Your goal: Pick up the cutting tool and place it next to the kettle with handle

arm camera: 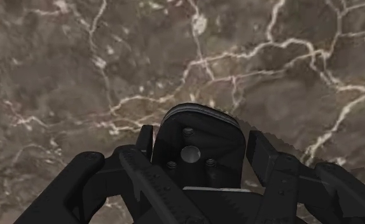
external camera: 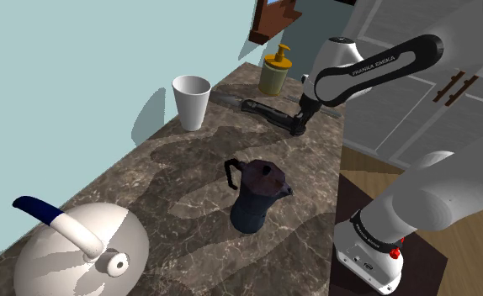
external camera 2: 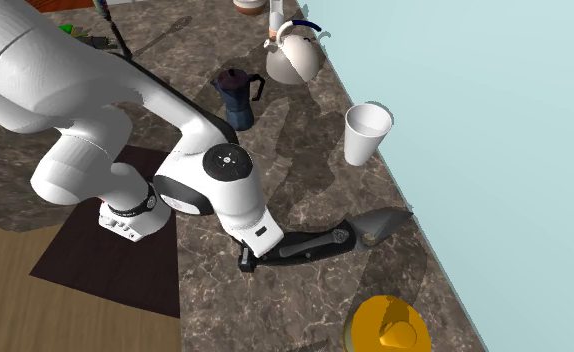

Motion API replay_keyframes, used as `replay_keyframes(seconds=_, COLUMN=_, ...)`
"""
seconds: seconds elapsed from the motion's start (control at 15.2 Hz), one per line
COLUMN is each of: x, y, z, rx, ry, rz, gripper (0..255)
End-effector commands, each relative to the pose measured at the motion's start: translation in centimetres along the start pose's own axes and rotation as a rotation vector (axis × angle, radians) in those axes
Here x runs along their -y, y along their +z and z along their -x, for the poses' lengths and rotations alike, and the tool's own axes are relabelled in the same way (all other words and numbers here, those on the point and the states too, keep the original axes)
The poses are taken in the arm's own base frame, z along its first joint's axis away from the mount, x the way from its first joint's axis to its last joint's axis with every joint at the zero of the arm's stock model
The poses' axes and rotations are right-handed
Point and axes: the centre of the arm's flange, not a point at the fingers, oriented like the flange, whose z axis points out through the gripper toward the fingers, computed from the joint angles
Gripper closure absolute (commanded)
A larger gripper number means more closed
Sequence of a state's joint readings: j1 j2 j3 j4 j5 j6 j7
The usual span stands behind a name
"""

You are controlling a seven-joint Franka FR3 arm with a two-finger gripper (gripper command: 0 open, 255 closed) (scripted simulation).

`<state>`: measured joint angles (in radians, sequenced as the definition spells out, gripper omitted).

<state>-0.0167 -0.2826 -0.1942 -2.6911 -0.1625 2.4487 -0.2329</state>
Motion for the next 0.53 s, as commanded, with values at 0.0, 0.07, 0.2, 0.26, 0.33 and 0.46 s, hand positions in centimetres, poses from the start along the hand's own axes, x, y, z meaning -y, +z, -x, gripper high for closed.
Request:
replay_keyframes(seconds=0.0, x=0.0, y=0.0, z=0.0, rx=-0.001, ry=0.0, rz=0.0, gripper=255)
replay_keyframes(seconds=0.07, x=0.0, y=-0.5, z=0.0, rx=-0.001, ry=0.0, rz=0.0, gripper=255)
replay_keyframes(seconds=0.2, x=-0.1, y=-1.6, z=0.0, rx=-0.001, ry=0.0, rz=0.0, gripper=255)
replay_keyframes(seconds=0.26, x=-0.1, y=-2.1, z=0.0, rx=-0.001, ry=0.0, rz=0.0, gripper=255)
replay_keyframes(seconds=0.33, x=-0.2, y=-2.7, z=-0.1, rx=-0.001, ry=0.0, rz=0.0, gripper=255)
replay_keyframes(seconds=0.46, x=-0.2, y=-3.7, z=-0.1, rx=-0.001, ry=0.0, rz=0.0, gripper=255)
